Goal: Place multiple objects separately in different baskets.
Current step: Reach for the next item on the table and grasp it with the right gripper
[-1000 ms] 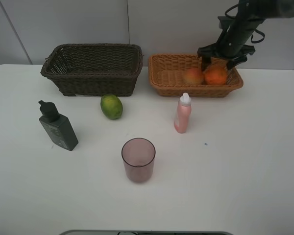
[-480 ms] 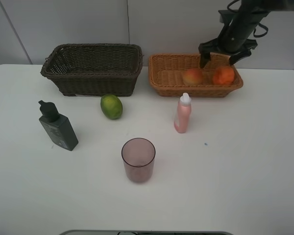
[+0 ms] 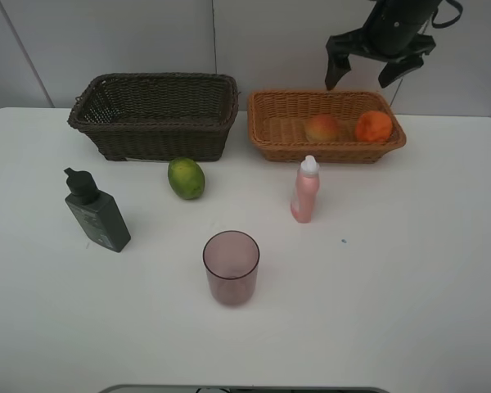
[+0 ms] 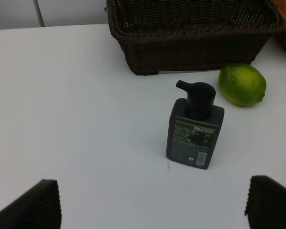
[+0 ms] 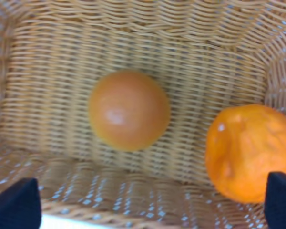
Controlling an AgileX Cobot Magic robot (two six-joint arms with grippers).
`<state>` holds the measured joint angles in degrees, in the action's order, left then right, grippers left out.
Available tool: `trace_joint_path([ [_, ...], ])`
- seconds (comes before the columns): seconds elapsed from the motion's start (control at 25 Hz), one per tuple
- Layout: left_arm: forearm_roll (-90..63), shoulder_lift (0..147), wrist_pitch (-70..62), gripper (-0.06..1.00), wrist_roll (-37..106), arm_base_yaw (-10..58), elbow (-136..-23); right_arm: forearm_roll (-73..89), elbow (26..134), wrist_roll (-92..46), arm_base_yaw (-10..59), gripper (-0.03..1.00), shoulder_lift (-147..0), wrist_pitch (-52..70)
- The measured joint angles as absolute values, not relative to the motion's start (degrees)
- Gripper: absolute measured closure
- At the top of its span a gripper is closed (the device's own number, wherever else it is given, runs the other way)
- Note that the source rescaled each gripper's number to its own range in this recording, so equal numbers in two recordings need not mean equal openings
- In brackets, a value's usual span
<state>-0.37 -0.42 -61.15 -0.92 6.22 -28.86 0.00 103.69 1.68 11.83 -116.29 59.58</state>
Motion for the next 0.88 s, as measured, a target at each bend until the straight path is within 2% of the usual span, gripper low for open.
trace_joint_path([
  [0.4,-0.4,-0.4,-61.2,-0.05,-0.9,6.2,-28.9,-3.1,103.1,3.5,17.7,-0.01,-110.8,65.6],
  [0.88,-0.4,-0.4,-61.2,-0.05,-0.9,6.2,-28.9,-4.1,82.7,9.5,24.6,-0.01,-99.6,58.4],
])
